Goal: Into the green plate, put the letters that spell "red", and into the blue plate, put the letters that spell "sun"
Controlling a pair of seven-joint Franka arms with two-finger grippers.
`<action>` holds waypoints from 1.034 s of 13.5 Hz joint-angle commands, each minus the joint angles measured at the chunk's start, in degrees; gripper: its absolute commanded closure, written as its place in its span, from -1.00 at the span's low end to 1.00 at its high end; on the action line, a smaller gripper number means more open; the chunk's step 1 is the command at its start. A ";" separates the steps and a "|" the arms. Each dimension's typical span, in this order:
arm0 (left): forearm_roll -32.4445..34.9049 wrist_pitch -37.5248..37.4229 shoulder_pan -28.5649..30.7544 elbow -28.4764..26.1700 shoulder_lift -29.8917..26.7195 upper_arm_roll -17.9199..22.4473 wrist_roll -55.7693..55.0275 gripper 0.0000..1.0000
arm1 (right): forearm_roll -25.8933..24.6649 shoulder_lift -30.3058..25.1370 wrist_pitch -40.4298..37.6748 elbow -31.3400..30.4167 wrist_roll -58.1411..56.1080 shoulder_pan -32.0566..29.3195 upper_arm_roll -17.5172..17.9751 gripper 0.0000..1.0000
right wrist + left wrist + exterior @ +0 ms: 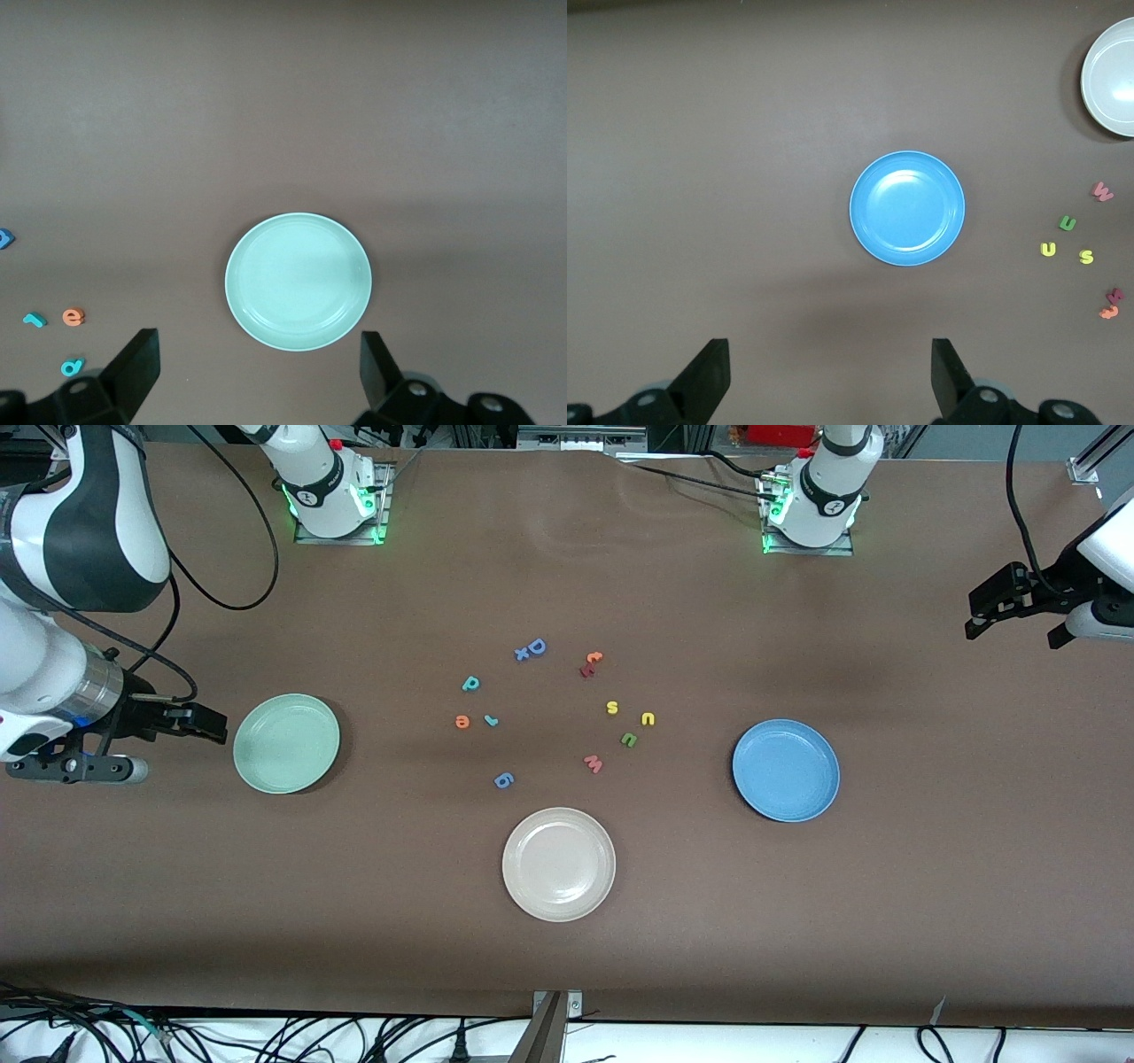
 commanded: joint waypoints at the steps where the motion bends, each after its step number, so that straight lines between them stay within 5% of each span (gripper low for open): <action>1: -0.37 -0.90 0.04 0.76 -0.04 0.10 0.73 -1.00 | 0.16 0.60 -0.92 1.52 0.32 0.06 0.05 -0.99; 14: -0.37 -0.37 -0.31 1.11 0.75 0.01 0.46 -1.00 | 0.16 0.60 -1.27 1.52 1.02 0.23 0.05 -0.99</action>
